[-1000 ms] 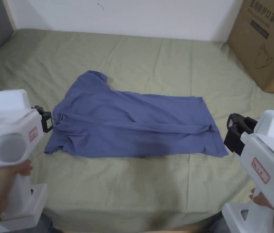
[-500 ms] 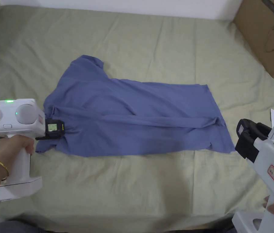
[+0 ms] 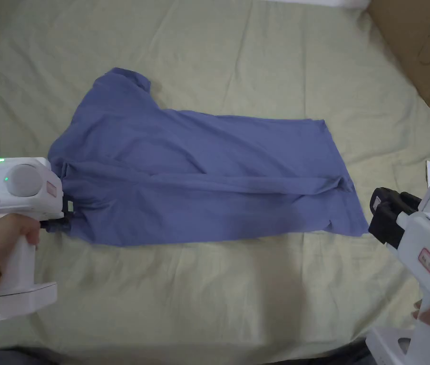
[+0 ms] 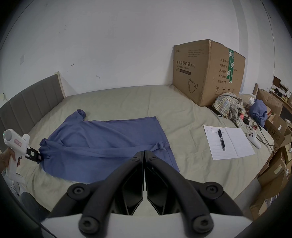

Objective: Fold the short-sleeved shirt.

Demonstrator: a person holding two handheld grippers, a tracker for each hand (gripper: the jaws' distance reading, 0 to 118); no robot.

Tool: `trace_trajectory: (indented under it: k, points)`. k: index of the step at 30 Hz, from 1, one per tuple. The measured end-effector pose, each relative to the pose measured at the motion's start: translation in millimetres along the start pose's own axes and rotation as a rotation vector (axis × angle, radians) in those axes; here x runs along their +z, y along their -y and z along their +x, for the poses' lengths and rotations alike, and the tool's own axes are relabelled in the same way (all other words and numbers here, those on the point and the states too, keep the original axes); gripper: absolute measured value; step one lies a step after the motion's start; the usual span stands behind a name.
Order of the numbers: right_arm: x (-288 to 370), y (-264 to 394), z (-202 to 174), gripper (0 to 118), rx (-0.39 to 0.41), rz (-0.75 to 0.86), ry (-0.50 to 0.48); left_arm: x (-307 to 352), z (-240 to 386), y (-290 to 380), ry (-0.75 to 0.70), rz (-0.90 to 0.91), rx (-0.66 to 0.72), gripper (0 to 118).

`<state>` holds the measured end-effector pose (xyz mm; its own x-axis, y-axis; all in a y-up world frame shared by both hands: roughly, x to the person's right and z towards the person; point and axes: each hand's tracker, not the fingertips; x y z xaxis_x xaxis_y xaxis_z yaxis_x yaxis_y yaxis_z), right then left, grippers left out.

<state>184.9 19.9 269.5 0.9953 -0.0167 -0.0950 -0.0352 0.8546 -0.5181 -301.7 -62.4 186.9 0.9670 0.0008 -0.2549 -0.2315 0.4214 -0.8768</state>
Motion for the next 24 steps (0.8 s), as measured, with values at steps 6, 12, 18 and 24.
trace_trajectory:
  k: [6,12,18,24]
  points:
    - [-62.6,-39.4,23.0,10,-0.051,-0.157,0.036,33.5,-27.1,-3.0,0.085,0.159,0.156,6]
    - [-145.3,-41.7,45.2,98,0.029,-0.48,0.102,41.0,-24.4,1.2,0.089,0.164,0.206,6]
    - [-187.2,-9.6,72.6,98,-0.077,-0.666,0.118,31.7,-25.2,1.2,0.066,0.14,0.23,6]
    - [-197.7,15.2,75.0,90,-0.142,-0.736,0.084,18.3,-20.6,0.2,0.025,0.116,0.212,6]
